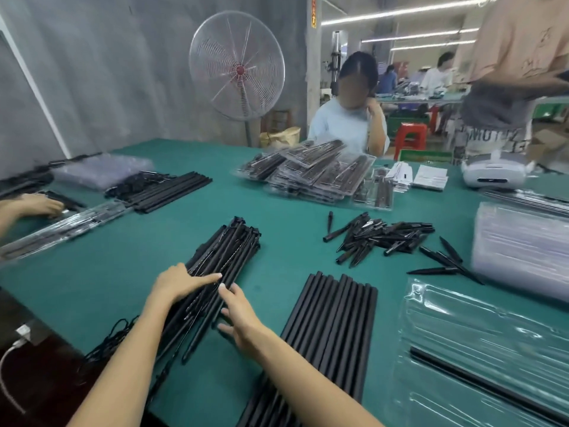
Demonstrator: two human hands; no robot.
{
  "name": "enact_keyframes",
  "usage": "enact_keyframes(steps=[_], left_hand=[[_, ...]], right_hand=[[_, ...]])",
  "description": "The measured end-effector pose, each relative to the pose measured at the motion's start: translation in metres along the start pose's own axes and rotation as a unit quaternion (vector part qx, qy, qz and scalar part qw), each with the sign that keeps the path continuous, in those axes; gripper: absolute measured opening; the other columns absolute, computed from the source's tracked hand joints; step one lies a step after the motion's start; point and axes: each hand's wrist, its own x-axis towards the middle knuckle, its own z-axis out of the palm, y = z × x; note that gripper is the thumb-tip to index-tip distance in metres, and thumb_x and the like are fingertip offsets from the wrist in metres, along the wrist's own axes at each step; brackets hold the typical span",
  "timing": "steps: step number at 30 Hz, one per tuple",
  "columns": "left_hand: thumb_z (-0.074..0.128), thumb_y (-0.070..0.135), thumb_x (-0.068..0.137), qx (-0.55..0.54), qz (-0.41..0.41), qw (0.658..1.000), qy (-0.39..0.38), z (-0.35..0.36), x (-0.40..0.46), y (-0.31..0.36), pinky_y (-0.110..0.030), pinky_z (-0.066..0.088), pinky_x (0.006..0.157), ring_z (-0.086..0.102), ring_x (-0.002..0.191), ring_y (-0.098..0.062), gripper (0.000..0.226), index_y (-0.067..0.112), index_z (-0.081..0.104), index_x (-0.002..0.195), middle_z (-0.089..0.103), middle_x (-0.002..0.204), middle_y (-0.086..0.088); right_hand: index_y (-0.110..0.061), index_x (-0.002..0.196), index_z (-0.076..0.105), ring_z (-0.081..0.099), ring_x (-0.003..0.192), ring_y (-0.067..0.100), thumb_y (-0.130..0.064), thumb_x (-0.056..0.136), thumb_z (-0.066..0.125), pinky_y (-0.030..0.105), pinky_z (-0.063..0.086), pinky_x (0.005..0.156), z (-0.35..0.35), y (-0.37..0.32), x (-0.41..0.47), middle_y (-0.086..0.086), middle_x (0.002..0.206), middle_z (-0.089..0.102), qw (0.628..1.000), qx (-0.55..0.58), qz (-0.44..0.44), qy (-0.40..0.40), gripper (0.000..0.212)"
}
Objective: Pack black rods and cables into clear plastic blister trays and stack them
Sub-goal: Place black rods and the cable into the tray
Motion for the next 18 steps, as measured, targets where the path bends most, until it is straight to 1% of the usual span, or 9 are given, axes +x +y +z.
enact_keyframes(steps=[2,4,6,7,9,11,14,16,18], left_hand=[[0.056,0.088,0.057,0.015,0.028,0.999,0.016,0.010,-0.008,0.004,-0.038,0.046,0.092,0.054,0.116,-0.031,0.107,0.006,0.051,0.125,0.055,0.128,-0.012],[0.054,0.087,0.060,0.029,0.059,0.997,0.025,0.017,-0.020,0.012,-0.037,0.046,0.084,0.056,0.106,-0.028,0.095,0.008,0.052,0.112,0.056,0.121,-0.010],[0.050,0.086,0.064,0.040,0.092,0.995,0.020,0.026,-0.035,0.024,-0.035,0.044,0.077,0.055,0.092,-0.024,0.080,0.012,0.049,0.094,0.058,0.110,-0.006],[0.049,0.085,0.066,0.050,0.105,0.993,0.012,0.032,-0.041,0.032,-0.035,0.042,0.075,0.054,0.092,-0.025,0.077,0.012,0.047,0.091,0.057,0.110,-0.007],[0.047,0.083,0.070,0.061,0.120,0.991,0.002,0.045,-0.054,0.048,-0.035,0.040,0.078,0.054,0.103,-0.028,0.078,0.010,0.047,0.099,0.054,0.117,-0.010],[0.047,0.081,0.073,0.045,0.103,0.994,0.003,0.055,-0.066,0.064,-0.037,0.041,0.086,0.052,0.113,-0.032,0.088,0.004,0.048,0.115,0.051,0.125,-0.014],[0.050,0.079,0.074,0.005,0.049,0.999,-0.004,0.063,-0.078,0.081,-0.037,0.043,0.092,0.050,0.120,-0.034,0.097,-0.002,0.043,0.128,0.046,0.134,-0.019],[0.050,0.077,0.076,0.000,0.036,0.999,-0.007,0.066,-0.085,0.087,-0.039,0.042,0.096,0.047,0.123,-0.035,0.100,-0.004,0.038,0.132,0.043,0.136,-0.021],[0.050,0.075,0.078,0.003,0.038,0.999,-0.003,0.066,-0.089,0.086,-0.041,0.041,0.098,0.045,0.125,-0.035,0.098,-0.004,0.035,0.134,0.040,0.137,-0.020]], right_hand=[[-0.024,0.153,0.003,0.029,0.142,0.021,-0.043,0.100,0.042,0.035,0.037,0.105,-0.004,0.002,0.000,0.000,0.160,0.014,1.000,0.022,0.004,0.014,0.068],[-0.019,0.153,0.003,0.039,0.134,0.022,-0.039,0.100,0.044,0.032,0.041,0.100,-0.010,0.005,-0.002,0.006,0.152,0.029,0.998,0.050,0.014,0.035,0.069],[-0.011,0.148,0.012,0.051,0.119,0.019,-0.034,0.099,0.046,0.028,0.047,0.091,-0.014,0.007,-0.006,0.005,0.133,0.044,0.996,0.047,0.021,0.068,0.063],[-0.008,0.143,0.018,0.055,0.114,0.018,-0.033,0.098,0.046,0.028,0.049,0.090,-0.015,0.007,-0.009,0.005,0.132,0.045,0.994,0.031,0.024,0.098,0.058],[-0.001,0.140,0.023,0.053,0.117,0.024,-0.037,0.100,0.036,0.036,0.048,0.095,-0.017,0.003,-0.017,0.012,0.141,0.039,0.982,-0.037,0.042,0.182,0.056],[0.003,0.141,0.024,0.051,0.119,0.029,-0.040,0.103,0.022,0.035,0.047,0.093,-0.023,-0.005,-0.028,0.016,0.146,0.031,0.964,-0.114,0.053,0.234,0.057],[0.004,0.141,0.025,0.048,0.124,0.031,-0.032,0.105,0.019,0.035,0.043,0.096,-0.039,-0.012,-0.038,0.019,0.145,0.035,0.947,-0.213,0.035,0.239,0.051],[0.004,0.142,0.023,0.049,0.124,0.032,-0.023,0.105,0.023,0.037,0.044,0.096,-0.048,-0.013,-0.046,0.019,0.146,0.034,0.941,-0.246,0.009,0.231,0.046],[0.002,0.141,0.024,0.052,0.120,0.029,-0.018,0.102,0.031,0.035,0.046,0.091,-0.053,-0.013,-0.053,0.015,0.147,0.031,0.939,-0.258,-0.038,0.226,0.044]])
